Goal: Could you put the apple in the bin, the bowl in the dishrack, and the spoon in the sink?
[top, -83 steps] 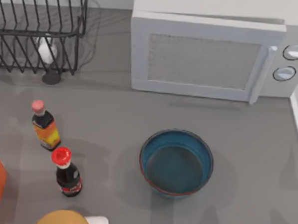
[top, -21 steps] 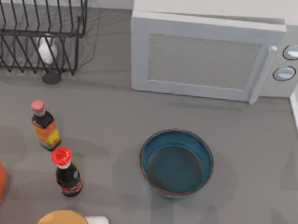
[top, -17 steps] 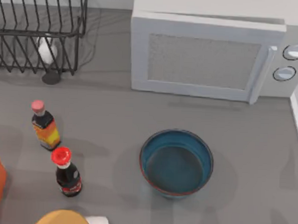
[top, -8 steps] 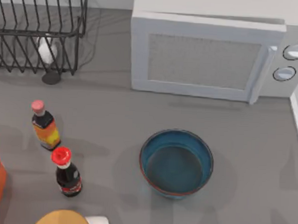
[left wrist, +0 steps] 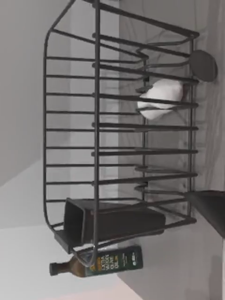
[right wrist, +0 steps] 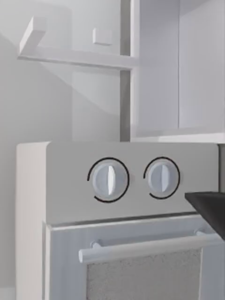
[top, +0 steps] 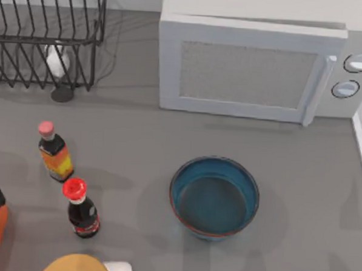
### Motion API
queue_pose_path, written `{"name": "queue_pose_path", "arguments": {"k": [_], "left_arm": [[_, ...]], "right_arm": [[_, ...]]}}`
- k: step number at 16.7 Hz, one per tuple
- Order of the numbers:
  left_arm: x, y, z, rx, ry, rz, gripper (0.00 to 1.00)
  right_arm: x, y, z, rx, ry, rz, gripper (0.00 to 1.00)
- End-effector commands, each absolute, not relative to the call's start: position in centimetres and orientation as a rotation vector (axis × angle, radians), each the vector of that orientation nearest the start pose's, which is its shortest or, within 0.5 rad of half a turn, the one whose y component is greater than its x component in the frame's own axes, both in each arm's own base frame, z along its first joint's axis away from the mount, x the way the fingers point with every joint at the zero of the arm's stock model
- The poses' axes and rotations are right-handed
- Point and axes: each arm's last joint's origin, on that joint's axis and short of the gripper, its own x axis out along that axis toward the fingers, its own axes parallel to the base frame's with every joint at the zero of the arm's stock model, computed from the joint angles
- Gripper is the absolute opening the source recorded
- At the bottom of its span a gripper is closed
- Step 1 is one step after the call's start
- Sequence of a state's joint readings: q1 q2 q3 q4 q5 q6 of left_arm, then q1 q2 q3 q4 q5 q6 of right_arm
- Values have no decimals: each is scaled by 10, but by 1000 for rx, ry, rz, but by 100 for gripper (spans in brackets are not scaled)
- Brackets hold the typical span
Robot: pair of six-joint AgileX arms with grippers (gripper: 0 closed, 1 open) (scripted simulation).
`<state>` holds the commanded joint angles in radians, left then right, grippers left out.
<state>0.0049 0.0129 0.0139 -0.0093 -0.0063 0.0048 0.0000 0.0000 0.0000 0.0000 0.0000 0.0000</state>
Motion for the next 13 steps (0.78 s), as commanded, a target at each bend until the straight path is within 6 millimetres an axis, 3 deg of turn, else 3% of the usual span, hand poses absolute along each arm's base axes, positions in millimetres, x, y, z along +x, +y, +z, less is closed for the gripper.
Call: {"name": "queue_pose_path", "arguments": {"k": [3,7,10,13], "left_arm": [[107,-5,179,-36,82,-32,100],[118,-18,229,-126,273,-125,100],[144,-38,278,-193,471,-192,100],[186,-73,321,-239,700,-239,100]], "right_arm": [[106,-1,160,0,0,0,100],[106,-1,160,0,0,0,100],[106,-1,160,0,0,0,100],[106,-1,160,0,0,0,100]]}}
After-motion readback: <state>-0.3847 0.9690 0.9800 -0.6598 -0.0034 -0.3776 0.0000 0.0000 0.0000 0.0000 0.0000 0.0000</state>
